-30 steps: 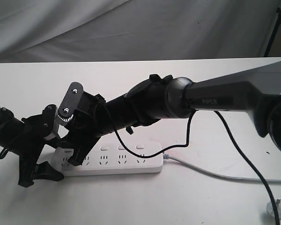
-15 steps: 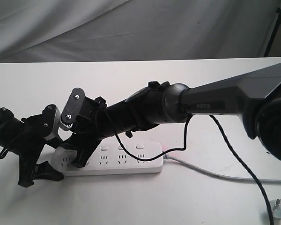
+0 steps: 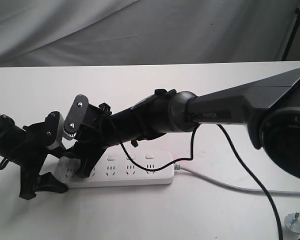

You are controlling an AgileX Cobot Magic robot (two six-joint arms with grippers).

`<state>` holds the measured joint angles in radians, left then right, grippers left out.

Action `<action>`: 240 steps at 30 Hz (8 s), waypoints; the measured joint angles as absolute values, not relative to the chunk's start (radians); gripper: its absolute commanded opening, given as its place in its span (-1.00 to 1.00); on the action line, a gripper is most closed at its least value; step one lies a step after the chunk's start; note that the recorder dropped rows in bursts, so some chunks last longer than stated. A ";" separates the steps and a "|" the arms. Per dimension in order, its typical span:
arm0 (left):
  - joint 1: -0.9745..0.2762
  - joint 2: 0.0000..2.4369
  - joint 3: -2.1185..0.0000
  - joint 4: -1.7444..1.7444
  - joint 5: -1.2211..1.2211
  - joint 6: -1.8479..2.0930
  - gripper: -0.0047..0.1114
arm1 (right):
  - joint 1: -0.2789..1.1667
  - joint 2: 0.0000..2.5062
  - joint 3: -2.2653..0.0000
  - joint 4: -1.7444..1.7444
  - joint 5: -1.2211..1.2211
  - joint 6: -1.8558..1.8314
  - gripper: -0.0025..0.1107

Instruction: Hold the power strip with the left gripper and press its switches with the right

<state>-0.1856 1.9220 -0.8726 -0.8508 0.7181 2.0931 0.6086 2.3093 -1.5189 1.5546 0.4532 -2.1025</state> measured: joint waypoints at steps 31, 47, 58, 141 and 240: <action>-0.186 1.922 -0.873 -0.851 0.718 2.093 0.24 | 0.609 2.309 -1.525 1.427 0.439 -2.083 -0.15; -0.186 1.922 -0.873 -0.851 0.718 2.093 0.24 | 0.609 2.313 -1.531 1.338 0.457 -2.013 -0.15; -0.186 1.922 -0.873 -0.851 0.718 2.093 0.24 | 0.609 2.321 -1.533 1.325 0.454 -1.986 -0.15; -0.186 1.922 -0.873 -0.853 0.718 2.093 0.24 | 0.532 2.275 -1.528 1.045 0.559 -1.716 -0.15; -0.186 1.922 -0.873 -0.853 0.718 2.093 0.24 | 0.465 2.208 -1.428 0.981 0.579 -1.645 -0.15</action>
<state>-0.1856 1.9220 -0.8726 -0.8525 0.7181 2.0931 0.4654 2.2083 -1.4277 0.9809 0.5795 -1.6446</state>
